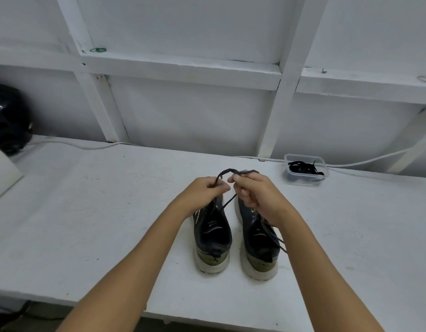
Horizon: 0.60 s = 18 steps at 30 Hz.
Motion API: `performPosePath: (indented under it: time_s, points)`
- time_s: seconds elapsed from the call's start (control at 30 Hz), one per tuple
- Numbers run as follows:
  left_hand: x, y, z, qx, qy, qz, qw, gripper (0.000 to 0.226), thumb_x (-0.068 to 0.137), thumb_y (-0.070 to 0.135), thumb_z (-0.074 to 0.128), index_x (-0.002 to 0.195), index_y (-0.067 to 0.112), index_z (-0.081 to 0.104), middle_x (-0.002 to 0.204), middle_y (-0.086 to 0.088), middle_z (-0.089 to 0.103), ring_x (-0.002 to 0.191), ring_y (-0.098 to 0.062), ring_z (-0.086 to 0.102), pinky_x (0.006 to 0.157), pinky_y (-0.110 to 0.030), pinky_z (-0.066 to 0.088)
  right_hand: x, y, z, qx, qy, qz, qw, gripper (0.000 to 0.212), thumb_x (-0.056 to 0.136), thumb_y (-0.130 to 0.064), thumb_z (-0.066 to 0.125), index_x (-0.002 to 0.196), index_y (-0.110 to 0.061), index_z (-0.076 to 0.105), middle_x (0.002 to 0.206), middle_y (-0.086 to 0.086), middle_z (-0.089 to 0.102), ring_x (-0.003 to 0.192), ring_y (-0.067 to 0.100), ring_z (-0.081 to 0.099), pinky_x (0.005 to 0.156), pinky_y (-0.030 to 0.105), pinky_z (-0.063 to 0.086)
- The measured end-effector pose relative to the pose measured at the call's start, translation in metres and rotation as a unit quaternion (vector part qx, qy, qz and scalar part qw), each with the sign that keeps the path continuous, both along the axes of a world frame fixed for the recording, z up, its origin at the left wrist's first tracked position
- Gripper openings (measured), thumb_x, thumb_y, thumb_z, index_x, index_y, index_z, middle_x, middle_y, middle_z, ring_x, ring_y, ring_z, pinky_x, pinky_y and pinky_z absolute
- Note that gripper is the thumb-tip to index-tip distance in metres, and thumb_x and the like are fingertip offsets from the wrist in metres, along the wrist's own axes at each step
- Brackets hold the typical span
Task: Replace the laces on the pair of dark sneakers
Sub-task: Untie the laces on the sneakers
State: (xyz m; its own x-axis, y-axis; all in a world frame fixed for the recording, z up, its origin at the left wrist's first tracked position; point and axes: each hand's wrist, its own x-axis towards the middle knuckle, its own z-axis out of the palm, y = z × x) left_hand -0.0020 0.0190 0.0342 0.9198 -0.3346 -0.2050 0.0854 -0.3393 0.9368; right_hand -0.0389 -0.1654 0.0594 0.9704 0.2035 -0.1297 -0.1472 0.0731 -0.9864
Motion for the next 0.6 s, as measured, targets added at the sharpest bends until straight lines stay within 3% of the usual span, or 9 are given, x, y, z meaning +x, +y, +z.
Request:
performPosePath:
  time_s: [0.07,0.2,0.3,0.37,0.5,0.6]
  points:
    - [0.005,0.005,0.004,-0.071,0.019,0.080,0.994,0.013,0.098,0.030,0.061,0.092,0.021,0.069,0.062,0.008,0.056,0.060,-0.009,0.048,0.059,-0.023,0.037,0.003,-0.006,0.002,0.009,0.013,-0.013,1.000,0.021,0.088,-0.036,0.067,0.076,-0.021,0.074,0.063,-0.006,0.053,0.053,0.010,0.033,0.045,0.018,0.022]
    - [0.017,0.033,0.013,-0.302,0.146,0.214,0.917,0.021,0.100,0.027,0.049,0.080,0.024,0.053,0.050,0.009,0.043,0.062,-0.010,0.047,0.066,-0.031,0.037,0.012,-0.021,-0.001,0.117,0.071,-0.080,0.987,0.024,0.098,-0.032,0.060,0.079,-0.018,0.056,0.072,-0.003,0.057,0.047,0.006,0.033,0.042,0.018,0.018]
    - [0.018,0.056,0.006,-0.322,0.159,0.284,0.889,0.028,0.102,0.034,0.047,0.076,0.025,0.049,0.052,0.009,0.044,0.064,-0.010,0.049,0.070,-0.032,0.037,0.017,-0.027,-0.007,0.210,0.121,-0.162,0.957,0.020,0.101,-0.031,0.056,0.084,-0.021,0.055,0.068,-0.005,0.056,0.043,0.005,0.034,0.038,0.016,0.023]
    - [0.017,0.066,0.000,-0.331,0.166,0.316,0.874,0.031,0.103,0.036,0.045,0.075,0.025,0.050,0.057,0.009,0.050,0.067,-0.011,0.051,0.071,-0.033,0.037,0.021,-0.029,-0.011,0.216,0.135,-0.220,0.942,0.013,0.102,-0.029,0.054,0.094,-0.020,0.060,0.066,-0.004,0.055,0.043,0.005,0.036,0.037,0.017,0.025]
    - [0.008,0.075,-0.015,-0.256,0.187,0.358,0.878,0.041,0.106,0.046,0.035,0.085,0.021,0.060,0.083,0.005,0.067,0.081,-0.015,0.059,0.071,-0.033,0.041,0.026,-0.029,-0.019,0.029,0.182,-0.297,0.937,0.024,0.104,-0.032,0.048,0.100,-0.012,0.062,0.072,0.001,0.066,0.048,0.011,0.056,0.041,0.020,0.040]
    - [-0.006,0.071,-0.029,-0.128,0.195,0.300,0.925,0.041,0.106,0.047,0.038,0.096,0.019,0.067,0.097,0.002,0.068,0.085,-0.016,0.059,0.071,-0.032,0.043,0.022,-0.025,-0.026,-0.257,0.139,-0.252,0.923,0.035,0.098,-0.040,0.056,0.083,-0.009,0.061,0.063,0.004,0.071,0.057,0.020,0.071,0.056,0.033,0.058]
